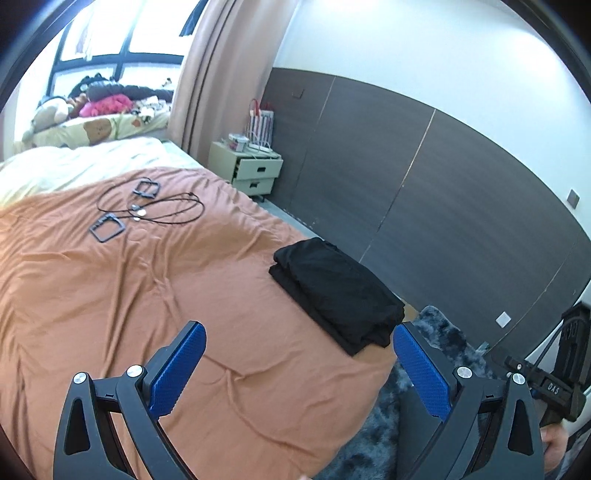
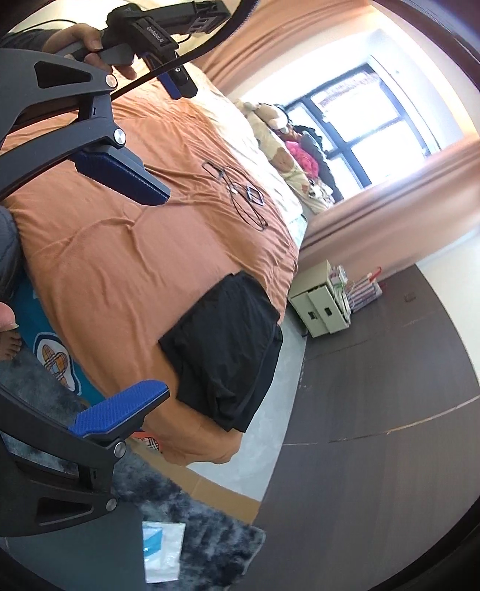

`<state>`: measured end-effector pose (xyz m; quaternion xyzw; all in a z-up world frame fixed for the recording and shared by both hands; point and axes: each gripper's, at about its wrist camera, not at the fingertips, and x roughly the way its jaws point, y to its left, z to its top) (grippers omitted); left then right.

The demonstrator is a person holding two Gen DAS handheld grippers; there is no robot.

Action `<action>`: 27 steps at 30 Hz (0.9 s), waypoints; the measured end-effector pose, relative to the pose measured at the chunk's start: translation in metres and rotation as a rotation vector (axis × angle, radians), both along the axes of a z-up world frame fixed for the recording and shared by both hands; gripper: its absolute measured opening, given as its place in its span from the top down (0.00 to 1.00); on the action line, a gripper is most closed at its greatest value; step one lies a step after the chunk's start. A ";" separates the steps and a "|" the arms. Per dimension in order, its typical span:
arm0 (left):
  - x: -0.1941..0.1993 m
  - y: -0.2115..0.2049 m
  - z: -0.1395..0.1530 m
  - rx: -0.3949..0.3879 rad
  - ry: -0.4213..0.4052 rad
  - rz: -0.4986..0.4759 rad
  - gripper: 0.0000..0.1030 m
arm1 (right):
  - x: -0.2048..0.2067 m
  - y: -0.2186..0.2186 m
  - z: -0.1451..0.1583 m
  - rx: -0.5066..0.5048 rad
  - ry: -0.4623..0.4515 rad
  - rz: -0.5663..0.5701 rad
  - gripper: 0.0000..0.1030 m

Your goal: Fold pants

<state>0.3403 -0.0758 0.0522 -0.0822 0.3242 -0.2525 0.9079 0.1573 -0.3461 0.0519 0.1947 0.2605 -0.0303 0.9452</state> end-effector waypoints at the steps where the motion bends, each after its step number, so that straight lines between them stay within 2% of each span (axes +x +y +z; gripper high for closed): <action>1: -0.006 0.004 0.002 0.001 -0.009 0.004 0.01 | -0.003 0.004 0.001 -0.011 0.000 0.002 0.06; 2: -0.012 0.008 0.003 0.001 -0.017 0.004 0.01 | -0.006 0.009 0.002 -0.022 0.001 0.006 0.00; 13: -0.093 0.047 0.017 0.045 -0.107 0.071 0.01 | -0.046 0.062 0.009 -0.124 -0.032 0.041 0.00; 27: -0.188 0.082 0.016 0.117 -0.187 0.167 0.00 | -0.100 0.092 0.008 -0.188 -0.072 0.095 0.00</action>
